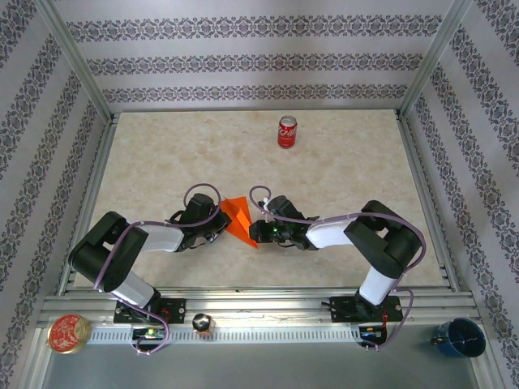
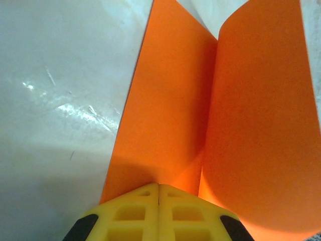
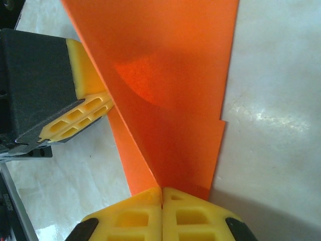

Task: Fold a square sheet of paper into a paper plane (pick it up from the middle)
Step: Fourth fold the wing at the center of the table.

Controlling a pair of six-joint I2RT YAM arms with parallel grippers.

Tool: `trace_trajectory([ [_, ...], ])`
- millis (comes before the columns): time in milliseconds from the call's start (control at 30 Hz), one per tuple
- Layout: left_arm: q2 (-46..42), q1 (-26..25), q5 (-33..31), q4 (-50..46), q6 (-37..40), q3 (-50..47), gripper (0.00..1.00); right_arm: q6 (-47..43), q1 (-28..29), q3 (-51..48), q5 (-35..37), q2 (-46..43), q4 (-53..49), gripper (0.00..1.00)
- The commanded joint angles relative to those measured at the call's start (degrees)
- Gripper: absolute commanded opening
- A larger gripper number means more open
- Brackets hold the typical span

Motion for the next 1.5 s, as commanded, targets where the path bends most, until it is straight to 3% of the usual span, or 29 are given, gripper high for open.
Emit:
trace_trajectory([
  [0, -0.9, -1.0, -3.2, -1.0, -1.2, -1.6, 0.00, 0.4, 1.1, 1.3, 1.7, 1.2, -1.4, 0.09],
  [533, -5.4, -3.5, -8.9, -2.0, -2.8, -3.5, 0.00, 2.8, 1.7, -0.1, 4.4, 2.3, 0.3, 0.05],
  [733, -9.2, -3.7, -6.6, 2.3, 4.0, -2.9, 0.00, 3.9, 1.2, -1.1, 4.8, 3.3, 1.6, 0.03],
  [933, -7.7, -3.6, 0.5, 11.2, 10.1, -2.7, 0.00, 4.8, 0.5, -1.9, 4.3, 3.4, 2.4, 0.01],
  [1467, 2.8, -3.3, 3.2, 17.3, 8.6, 1.0, 0.00, 5.5, -0.2, -2.8, 4.1, 3.6, 3.5, 0.01],
])
